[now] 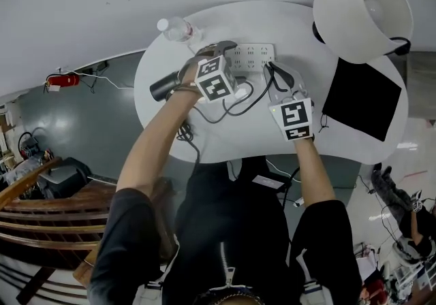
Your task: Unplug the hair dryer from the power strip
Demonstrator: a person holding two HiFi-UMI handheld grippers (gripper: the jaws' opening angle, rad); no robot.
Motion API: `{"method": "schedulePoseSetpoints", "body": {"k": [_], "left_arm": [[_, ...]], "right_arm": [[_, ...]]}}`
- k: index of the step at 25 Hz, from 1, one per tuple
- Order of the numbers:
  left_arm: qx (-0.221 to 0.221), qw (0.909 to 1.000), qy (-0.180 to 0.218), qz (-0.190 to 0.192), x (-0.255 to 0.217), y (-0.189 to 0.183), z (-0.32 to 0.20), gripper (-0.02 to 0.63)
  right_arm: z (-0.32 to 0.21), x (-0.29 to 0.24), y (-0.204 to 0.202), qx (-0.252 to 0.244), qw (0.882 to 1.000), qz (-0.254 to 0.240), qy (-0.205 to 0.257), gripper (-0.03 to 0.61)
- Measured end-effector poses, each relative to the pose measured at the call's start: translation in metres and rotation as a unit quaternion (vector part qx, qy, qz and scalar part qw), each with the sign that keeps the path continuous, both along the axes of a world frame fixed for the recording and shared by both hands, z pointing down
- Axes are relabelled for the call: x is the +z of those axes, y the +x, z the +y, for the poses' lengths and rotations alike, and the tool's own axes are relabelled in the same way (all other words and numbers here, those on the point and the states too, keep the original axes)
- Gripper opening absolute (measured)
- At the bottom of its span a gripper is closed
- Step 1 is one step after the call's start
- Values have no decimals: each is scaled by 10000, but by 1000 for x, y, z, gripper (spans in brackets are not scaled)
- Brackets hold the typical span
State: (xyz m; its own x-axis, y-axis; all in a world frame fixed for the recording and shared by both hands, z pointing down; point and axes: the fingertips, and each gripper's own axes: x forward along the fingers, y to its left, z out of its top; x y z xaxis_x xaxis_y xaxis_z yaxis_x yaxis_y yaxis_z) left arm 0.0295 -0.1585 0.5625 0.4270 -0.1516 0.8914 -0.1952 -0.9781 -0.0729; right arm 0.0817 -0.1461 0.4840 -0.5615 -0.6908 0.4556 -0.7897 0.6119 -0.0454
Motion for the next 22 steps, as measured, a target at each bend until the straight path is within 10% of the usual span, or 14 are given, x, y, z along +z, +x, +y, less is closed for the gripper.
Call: {"method": "schedulePoseSetpoints", "body": {"k": [8, 14, 22], "left_arm": [[-549, 9958, 265, 688, -43, -18, 16, 414], [-932, 9853, 618, 1288, -77, -35, 40, 62], [-1244, 9730, 874, 1737, -106, -59, 86, 15]], "right_arm": [[14, -22, -10, 159, 9998, -73, 53, 31], [38, -39, -18, 330, 9993, -71, 137, 29], [79, -64, -31, 423, 9986, 83, 318, 29]]}}
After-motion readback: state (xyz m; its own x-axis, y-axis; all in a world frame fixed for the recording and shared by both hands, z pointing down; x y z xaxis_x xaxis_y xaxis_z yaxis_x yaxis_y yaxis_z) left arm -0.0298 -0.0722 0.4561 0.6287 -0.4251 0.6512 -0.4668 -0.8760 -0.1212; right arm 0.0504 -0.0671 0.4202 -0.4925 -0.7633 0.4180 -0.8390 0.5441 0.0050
